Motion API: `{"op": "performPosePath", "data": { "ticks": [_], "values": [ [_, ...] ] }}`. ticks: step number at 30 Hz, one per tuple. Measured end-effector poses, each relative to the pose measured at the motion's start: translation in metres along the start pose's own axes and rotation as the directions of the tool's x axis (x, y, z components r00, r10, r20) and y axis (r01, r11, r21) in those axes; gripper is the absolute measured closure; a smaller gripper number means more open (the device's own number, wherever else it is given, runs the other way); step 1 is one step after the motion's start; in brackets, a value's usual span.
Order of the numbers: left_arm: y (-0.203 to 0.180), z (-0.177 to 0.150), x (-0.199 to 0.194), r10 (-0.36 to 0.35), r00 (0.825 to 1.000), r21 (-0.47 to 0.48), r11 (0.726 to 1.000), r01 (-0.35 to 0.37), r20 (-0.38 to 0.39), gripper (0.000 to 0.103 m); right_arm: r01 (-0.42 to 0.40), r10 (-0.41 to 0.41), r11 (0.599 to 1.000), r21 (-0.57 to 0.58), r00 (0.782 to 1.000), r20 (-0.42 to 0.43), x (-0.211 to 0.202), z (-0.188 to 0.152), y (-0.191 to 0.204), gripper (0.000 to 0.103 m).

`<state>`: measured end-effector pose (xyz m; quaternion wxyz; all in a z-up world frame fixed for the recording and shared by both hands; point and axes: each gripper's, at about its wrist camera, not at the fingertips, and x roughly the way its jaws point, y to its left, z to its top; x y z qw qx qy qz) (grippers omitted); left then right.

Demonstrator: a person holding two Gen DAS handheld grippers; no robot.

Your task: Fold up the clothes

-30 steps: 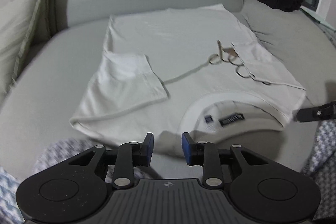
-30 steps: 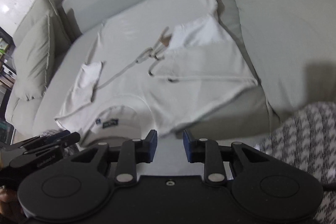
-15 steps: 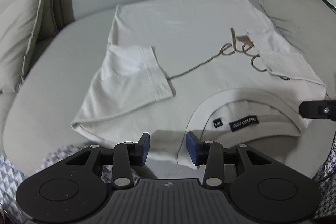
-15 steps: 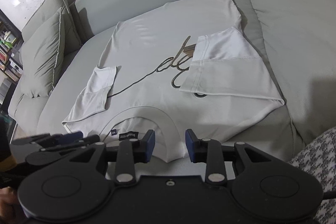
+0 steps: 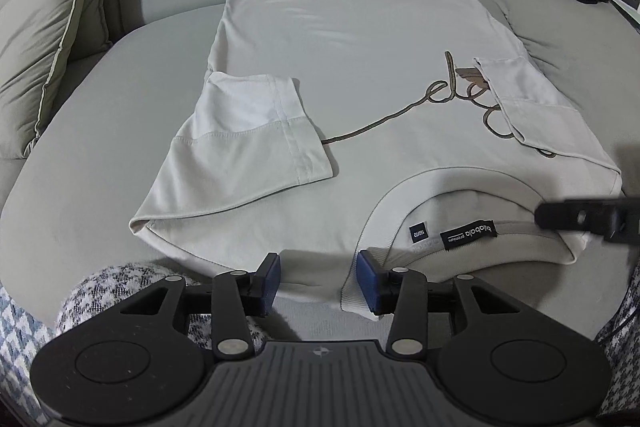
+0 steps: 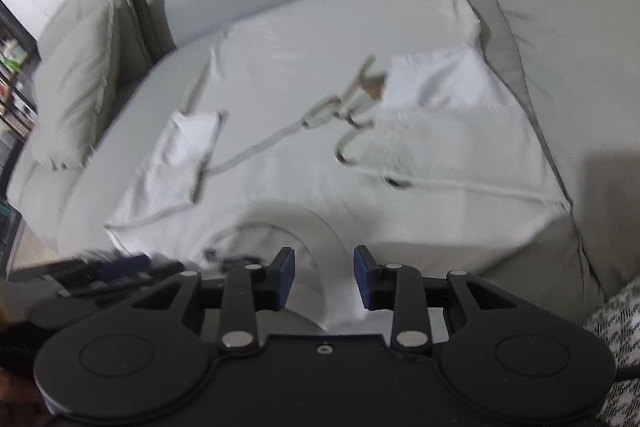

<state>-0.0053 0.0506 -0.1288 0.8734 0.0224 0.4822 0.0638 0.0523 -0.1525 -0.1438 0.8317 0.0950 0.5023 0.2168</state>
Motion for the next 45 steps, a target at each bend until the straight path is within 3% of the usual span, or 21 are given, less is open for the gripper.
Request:
{"op": "performPosePath", "data": {
  "ticks": [8,12,18,21,24,27,29,31,32,33,34,38,40,42,43,45],
  "values": [
    [-0.002,-0.004,-0.009,0.012,1.000,0.054,0.998,-0.012,0.007,0.060,0.022,-0.023,0.999,-0.025,0.999,-0.027,-0.021,-0.019,-0.002,0.071],
    [0.012,0.000,-0.025,-0.007,0.998,0.024,1.000,0.006,0.058,0.061,-0.007,0.005,0.999,0.039,0.999,0.042,-0.047,-0.011,-0.006,0.071],
    [0.050,0.033,-0.063,-0.028,0.975,-0.065,0.997,0.044,0.221,0.061,-0.090,0.076,0.994,0.054,0.971,0.225,-0.094,0.039,0.004,0.060],
    [0.060,0.062,-0.048,-0.042,0.970,-0.075,0.995,0.061,0.239,0.060,-0.110,0.090,0.993,0.049,0.948,0.306,-0.114,0.069,0.010,0.059],
    [0.069,0.090,-0.030,-0.054,0.967,-0.082,0.994,0.077,0.251,0.058,-0.157,0.129,0.986,0.049,0.926,0.356,-0.116,0.104,0.010,0.050],
    [0.078,0.119,-0.012,-0.067,0.963,-0.089,0.992,0.093,0.262,0.058,-0.179,0.137,0.980,0.087,0.925,0.355,-0.080,0.137,-0.003,0.050],
    [0.084,0.138,0.000,-0.075,0.960,-0.093,0.990,0.104,0.270,0.064,-0.181,0.129,0.976,0.122,0.930,0.345,-0.049,0.159,-0.014,0.057],
    [0.090,0.156,0.020,-0.088,0.958,-0.102,0.987,0.120,0.271,0.070,-0.146,0.088,0.977,0.156,0.942,0.325,-0.010,0.178,-0.028,0.080],
    [0.092,0.164,0.035,-0.088,0.960,-0.111,0.986,0.121,0.264,0.074,-0.109,0.051,0.980,0.163,0.945,0.324,0.007,0.186,-0.037,0.082],
    [0.093,0.171,0.051,-0.079,0.963,-0.118,0.987,0.113,0.257,0.084,-0.072,0.013,0.983,0.170,0.946,0.324,0.024,0.193,-0.046,0.082],
    [0.094,0.179,0.067,-0.069,0.966,-0.123,0.987,0.102,0.249,0.086,-0.035,-0.025,0.984,0.174,0.944,0.328,0.039,0.201,-0.054,0.082],
    [0.095,0.207,0.131,-0.035,0.979,-0.132,0.989,0.063,0.201,0.086,0.019,-0.100,0.963,0.269,0.952,0.290,0.095,0.232,-0.098,0.082],
    [0.094,0.218,0.163,-0.022,0.985,-0.130,0.990,0.044,0.168,0.086,0.022,-0.096,0.954,0.300,0.967,0.234,0.124,0.240,-0.116,0.082],
    [0.103,0.220,0.172,0.011,0.988,-0.175,0.984,0.017,0.157,0.085,0.037,-0.102,0.948,0.317,0.976,0.193,0.148,0.243,-0.129,0.083],
    [0.108,0.221,0.174,0.028,0.988,-0.201,0.980,0.003,0.153,0.085,0.052,-0.123,0.948,0.314,0.970,0.210,0.152,0.240,-0.134,0.093],
    [0.118,0.221,0.179,0.063,0.988,-0.251,0.968,-0.025,0.142,0.084,0.130,-0.235,0.931,0.340,0.929,0.287,0.146,0.231,-0.145,0.094]
  ]
}}
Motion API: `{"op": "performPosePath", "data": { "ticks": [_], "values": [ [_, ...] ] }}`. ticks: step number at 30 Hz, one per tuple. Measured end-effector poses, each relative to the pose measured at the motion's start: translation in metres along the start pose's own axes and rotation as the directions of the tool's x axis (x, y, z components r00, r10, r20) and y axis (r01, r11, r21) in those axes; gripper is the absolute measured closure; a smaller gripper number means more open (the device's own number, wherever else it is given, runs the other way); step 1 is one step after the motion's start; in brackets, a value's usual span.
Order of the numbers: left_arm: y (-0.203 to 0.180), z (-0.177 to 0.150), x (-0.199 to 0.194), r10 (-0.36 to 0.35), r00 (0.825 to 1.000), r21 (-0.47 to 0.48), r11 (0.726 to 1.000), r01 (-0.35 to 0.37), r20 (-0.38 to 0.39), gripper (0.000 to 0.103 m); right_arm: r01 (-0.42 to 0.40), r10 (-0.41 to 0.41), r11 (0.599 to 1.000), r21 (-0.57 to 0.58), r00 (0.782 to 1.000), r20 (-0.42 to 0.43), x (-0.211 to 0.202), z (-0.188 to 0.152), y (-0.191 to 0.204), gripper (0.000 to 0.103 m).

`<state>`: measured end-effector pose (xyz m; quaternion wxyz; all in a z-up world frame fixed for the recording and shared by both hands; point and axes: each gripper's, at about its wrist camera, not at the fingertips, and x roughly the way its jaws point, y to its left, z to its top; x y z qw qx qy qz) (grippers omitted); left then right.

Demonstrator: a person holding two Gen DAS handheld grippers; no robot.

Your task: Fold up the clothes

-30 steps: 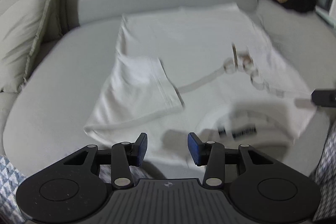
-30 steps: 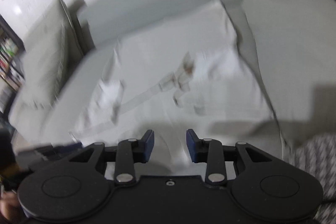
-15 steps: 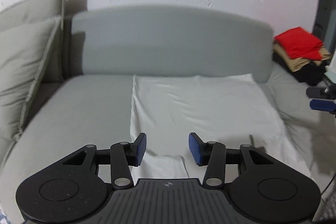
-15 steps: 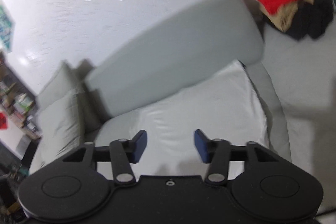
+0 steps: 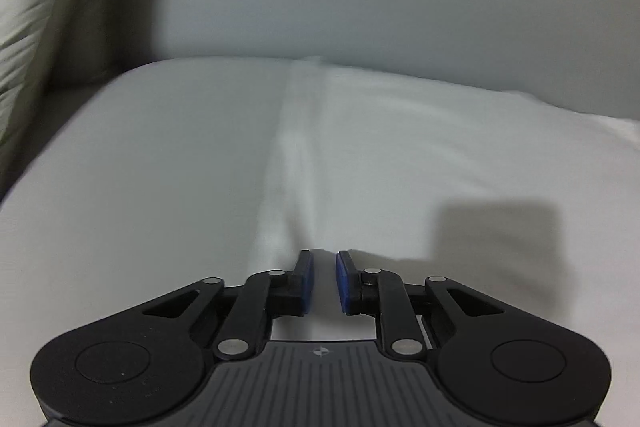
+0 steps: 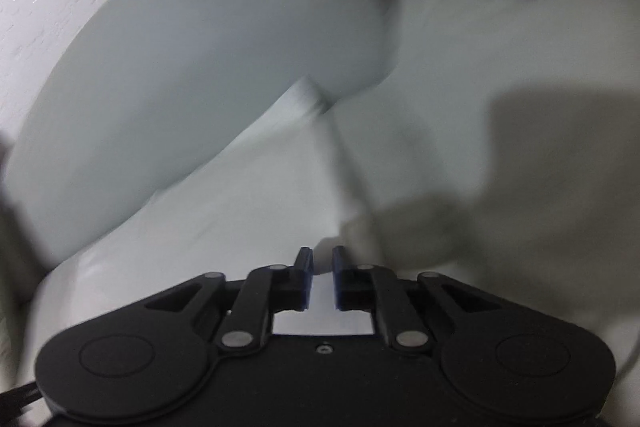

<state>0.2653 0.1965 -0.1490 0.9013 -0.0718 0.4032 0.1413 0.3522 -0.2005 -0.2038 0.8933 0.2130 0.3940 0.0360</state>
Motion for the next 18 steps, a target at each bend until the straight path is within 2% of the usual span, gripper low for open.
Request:
{"op": "performPosePath", "data": {
  "ticks": [1,3,5,7,9,14,17,18],
  "values": [
    [0.005,0.001,0.003,0.018,1.000,-0.024,1.000,-0.018,-0.001,0.085,0.053,-0.054,0.999,0.014,0.997,0.051,-0.003,0.000,-0.008,0.089],
    [0.015,0.003,0.008,0.054,0.999,-0.070,0.996,-0.054,-0.005,0.086,0.065,-0.067,0.996,0.067,0.998,0.021,0.003,0.005,-0.026,0.089],
    [0.018,0.008,0.008,0.068,0.998,-0.083,0.994,-0.067,0.013,0.086,0.018,-0.022,0.995,0.096,0.999,0.032,0.000,0.010,-0.027,0.089],
    [0.009,0.017,-0.001,0.044,0.997,-0.036,0.999,-0.041,0.069,0.080,-0.042,0.036,0.994,0.100,0.998,0.060,-0.005,0.016,-0.018,0.088],
    [-0.006,0.024,0.009,0.020,0.997,-0.014,1.000,-0.019,0.079,0.080,-0.102,0.093,0.990,0.101,0.992,0.089,-0.009,0.022,-0.008,0.085],
    [-0.045,0.041,0.039,-0.040,0.996,0.031,0.999,0.037,0.085,0.082,-0.260,0.260,0.964,0.051,0.965,0.002,0.027,0.027,0.045,0.083],
    [-0.068,0.051,0.057,-0.075,0.993,0.058,0.996,0.070,0.087,0.082,-0.325,0.321,0.944,-0.056,0.944,-0.077,0.061,0.018,0.090,0.083],
    [-0.076,0.054,0.063,-0.087,0.992,0.067,0.994,0.082,0.088,0.074,-0.351,0.342,0.933,-0.080,0.934,-0.106,0.073,0.014,0.104,0.083]
  ]
}}
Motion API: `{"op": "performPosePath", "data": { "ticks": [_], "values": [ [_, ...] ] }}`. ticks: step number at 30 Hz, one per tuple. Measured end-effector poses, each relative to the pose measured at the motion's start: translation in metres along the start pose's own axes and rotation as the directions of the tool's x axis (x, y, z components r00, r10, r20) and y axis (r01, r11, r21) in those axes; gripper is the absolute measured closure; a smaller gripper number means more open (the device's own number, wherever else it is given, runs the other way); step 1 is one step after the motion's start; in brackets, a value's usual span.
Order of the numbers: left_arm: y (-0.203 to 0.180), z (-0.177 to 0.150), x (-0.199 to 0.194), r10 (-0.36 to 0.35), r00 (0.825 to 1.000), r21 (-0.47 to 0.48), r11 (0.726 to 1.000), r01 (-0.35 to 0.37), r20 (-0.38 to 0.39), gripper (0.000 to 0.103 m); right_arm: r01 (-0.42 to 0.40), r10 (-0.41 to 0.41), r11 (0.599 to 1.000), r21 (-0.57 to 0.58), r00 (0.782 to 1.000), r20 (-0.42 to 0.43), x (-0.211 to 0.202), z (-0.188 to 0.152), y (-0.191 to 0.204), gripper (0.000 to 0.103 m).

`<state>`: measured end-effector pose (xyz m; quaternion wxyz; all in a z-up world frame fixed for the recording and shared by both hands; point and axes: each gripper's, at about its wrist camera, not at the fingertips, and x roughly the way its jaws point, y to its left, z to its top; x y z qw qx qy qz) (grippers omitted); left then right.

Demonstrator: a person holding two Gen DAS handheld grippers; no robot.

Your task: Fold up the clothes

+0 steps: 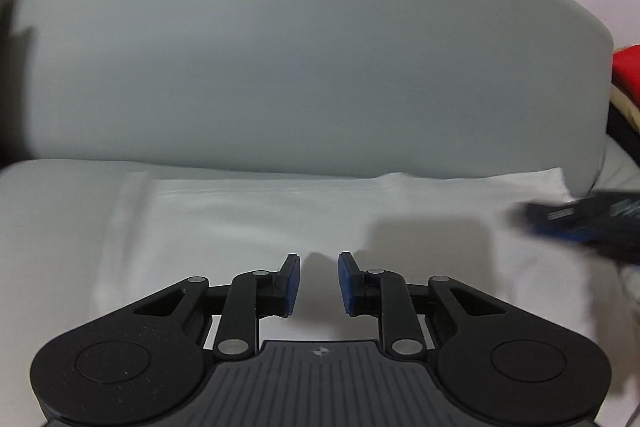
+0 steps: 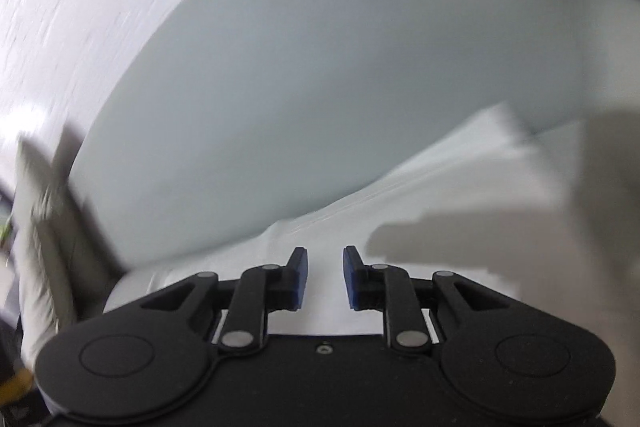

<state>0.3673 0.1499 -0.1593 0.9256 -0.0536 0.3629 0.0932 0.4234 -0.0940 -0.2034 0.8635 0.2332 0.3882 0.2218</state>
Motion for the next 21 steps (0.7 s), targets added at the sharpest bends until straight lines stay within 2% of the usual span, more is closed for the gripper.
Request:
{"op": "performPosePath", "data": {
  "ticks": [1,3,4,6,8,9,11,13,14,15,17,19,21],
  "values": [
    [-0.007,0.003,0.007,-0.012,1.000,0.008,1.000,0.012,0.001,0.073,-0.029,0.028,0.999,-0.015,0.999,-0.020,0.014,-0.001,0.006,0.083],
    [-0.021,0.010,0.021,-0.036,0.999,0.024,0.999,0.036,0.003,0.072,0.001,-0.002,0.999,-0.052,1.000,-0.023,0.032,0.000,0.006,0.083],
    [-0.012,0.012,0.023,-0.015,1.000,0.010,1.000,0.015,0.002,0.072,0.016,-0.018,0.997,-0.071,1.000,-0.023,0.041,0.001,0.005,0.089],
    [0.017,0.017,0.022,0.048,0.999,-0.035,0.998,-0.048,-0.005,0.071,0.049,-0.049,0.998,-0.036,0.999,0.010,0.043,0.009,-0.013,0.100],
    [0.046,0.021,0.022,0.110,0.994,-0.079,0.991,-0.111,-0.015,0.074,0.137,-0.138,0.990,0.018,0.988,0.076,0.031,0.021,-0.035,0.100],
    [0.060,0.023,0.021,0.141,0.990,-0.101,0.985,-0.142,-0.021,0.071,0.178,-0.181,0.983,0.042,0.979,0.095,0.025,0.026,-0.047,0.100],
    [0.089,0.028,0.021,0.202,0.979,-0.144,0.968,-0.205,-0.035,0.068,0.194,-0.202,0.976,0.095,0.975,0.093,0.012,0.037,-0.069,0.100],
    [0.110,0.031,0.004,0.143,0.989,-0.220,0.965,-0.145,-0.026,0.071,0.214,-0.224,0.969,0.125,0.971,0.081,-0.005,0.045,-0.077,0.087],
    [0.118,0.032,-0.007,0.108,0.994,-0.253,0.962,-0.106,-0.003,0.064,0.196,-0.209,0.972,0.126,0.973,0.100,-0.017,0.047,-0.076,0.075],
    [0.125,0.032,-0.016,0.070,0.997,-0.283,0.957,-0.061,0.022,0.054,0.176,-0.192,0.976,0.126,0.974,0.122,-0.028,0.048,-0.076,0.071],
    [0.138,0.031,-0.026,-0.007,0.999,-0.322,0.947,0.021,0.045,0.050,0.137,-0.157,0.983,0.125,0.974,0.164,-0.052,0.051,-0.075,0.065],
    [0.144,0.032,-0.025,-0.035,0.999,-0.321,0.946,0.041,0.024,0.048,0.112,-0.138,0.982,0.153,0.976,0.170,-0.066,0.055,-0.078,0.055],
    [0.144,0.033,-0.016,-0.052,0.998,-0.304,0.952,0.040,-0.031,0.046,0.110,-0.137,0.978,0.175,0.979,0.152,-0.071,0.061,-0.084,0.054]
  ]
}}
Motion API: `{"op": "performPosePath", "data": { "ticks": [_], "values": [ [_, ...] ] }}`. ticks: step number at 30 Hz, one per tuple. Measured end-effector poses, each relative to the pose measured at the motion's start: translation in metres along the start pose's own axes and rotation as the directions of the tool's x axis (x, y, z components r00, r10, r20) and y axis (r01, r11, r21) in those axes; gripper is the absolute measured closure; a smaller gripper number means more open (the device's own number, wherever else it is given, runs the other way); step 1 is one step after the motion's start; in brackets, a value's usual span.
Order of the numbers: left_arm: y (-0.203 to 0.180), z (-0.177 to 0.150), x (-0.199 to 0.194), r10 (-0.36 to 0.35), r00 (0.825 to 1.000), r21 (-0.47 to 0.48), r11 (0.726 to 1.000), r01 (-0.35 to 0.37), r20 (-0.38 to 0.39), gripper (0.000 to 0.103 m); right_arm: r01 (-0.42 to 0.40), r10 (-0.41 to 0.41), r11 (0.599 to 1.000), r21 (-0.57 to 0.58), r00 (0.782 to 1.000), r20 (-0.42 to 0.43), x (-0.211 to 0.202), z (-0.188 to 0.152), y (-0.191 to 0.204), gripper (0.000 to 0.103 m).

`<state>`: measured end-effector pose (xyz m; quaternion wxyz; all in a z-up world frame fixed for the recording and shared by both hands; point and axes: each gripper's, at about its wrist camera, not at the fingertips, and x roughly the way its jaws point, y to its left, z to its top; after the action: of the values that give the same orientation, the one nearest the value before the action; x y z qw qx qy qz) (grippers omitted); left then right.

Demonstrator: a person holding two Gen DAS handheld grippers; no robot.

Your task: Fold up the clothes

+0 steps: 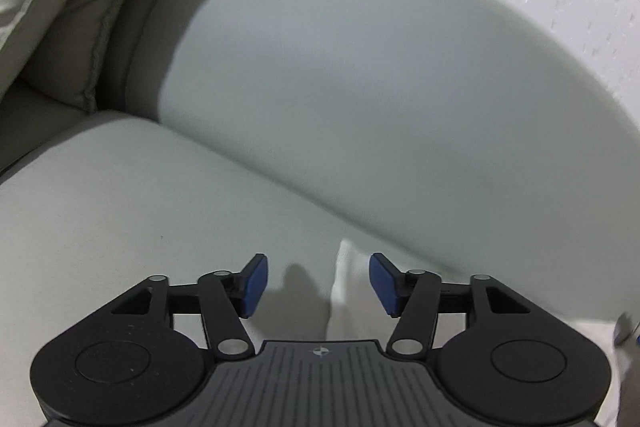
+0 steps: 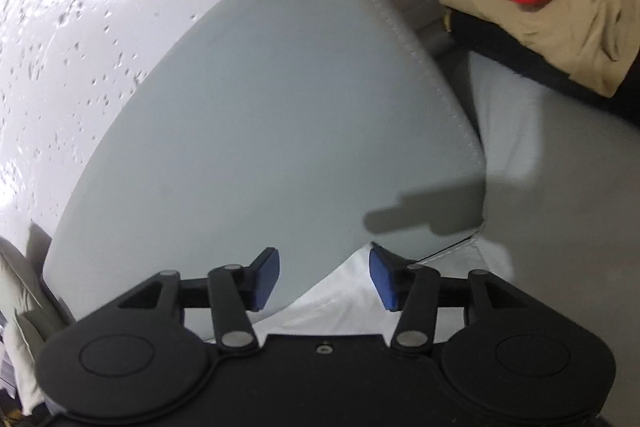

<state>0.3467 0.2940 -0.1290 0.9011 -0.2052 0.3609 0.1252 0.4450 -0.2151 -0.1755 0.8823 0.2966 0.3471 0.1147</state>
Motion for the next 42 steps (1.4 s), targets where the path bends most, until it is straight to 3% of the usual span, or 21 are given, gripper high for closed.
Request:
{"op": "performPosePath", "data": {
  "ticks": [8,13,16,17,18,19,21,27,34,39,42],
  "values": [
    [-0.016,-0.004,0.020,-0.071,0.994,0.095,0.992,0.078,-0.078,0.054,0.063,-0.063,0.998,-0.004,0.989,-0.133,0.024,0.014,-0.026,0.055],
    [-0.023,0.007,0.034,-0.080,0.992,0.161,0.982,0.095,-0.097,0.074,0.071,-0.083,0.995,-0.065,0.975,-0.204,0.044,0.015,-0.030,0.068],
    [-0.024,0.008,0.036,-0.053,0.994,0.224,0.972,0.073,-0.096,0.082,0.076,-0.103,0.989,-0.129,0.970,-0.221,0.055,0.012,-0.023,0.070],
    [-0.027,0.006,0.035,-0.044,0.995,0.244,0.968,0.065,-0.092,0.089,0.079,-0.112,0.986,-0.148,0.967,-0.227,0.056,0.009,-0.020,0.070],
    [-0.031,0.004,0.031,-0.031,0.996,0.259,0.965,0.051,-0.080,0.101,0.082,-0.120,0.982,-0.168,0.965,-0.234,0.058,0.006,-0.018,0.076],
    [-0.032,0.003,0.027,-0.024,0.998,0.265,0.964,0.039,-0.060,0.101,0.084,-0.129,0.979,-0.187,0.962,-0.241,0.060,0.003,-0.015,0.093],
    [-0.030,0.002,0.016,-0.013,1.000,0.270,0.963,0.017,-0.016,0.101,0.074,-0.126,0.970,-0.233,0.967,-0.220,0.052,-0.003,-0.008,0.095],
    [-0.019,-0.017,-0.061,-0.034,0.998,0.236,0.972,0.021,0.050,0.101,0.063,-0.098,0.963,-0.262,0.987,-0.123,-0.011,-0.014,0.015,0.096],
    [-0.006,-0.041,-0.158,-0.076,0.991,0.186,0.981,0.055,0.112,0.101,0.047,-0.069,0.968,-0.245,0.994,-0.082,-0.125,-0.037,0.040,0.096],
    [-0.002,-0.084,-0.199,-0.072,0.995,0.152,0.986,0.061,0.066,0.101,0.061,-0.082,0.982,-0.181,0.990,-0.112,-0.217,-0.070,0.031,0.096],
    [0.001,-0.111,-0.223,-0.069,0.997,0.132,0.989,0.064,0.035,0.101,0.068,-0.086,0.988,-0.141,0.988,-0.130,-0.234,-0.060,0.029,0.097]
  ]
}}
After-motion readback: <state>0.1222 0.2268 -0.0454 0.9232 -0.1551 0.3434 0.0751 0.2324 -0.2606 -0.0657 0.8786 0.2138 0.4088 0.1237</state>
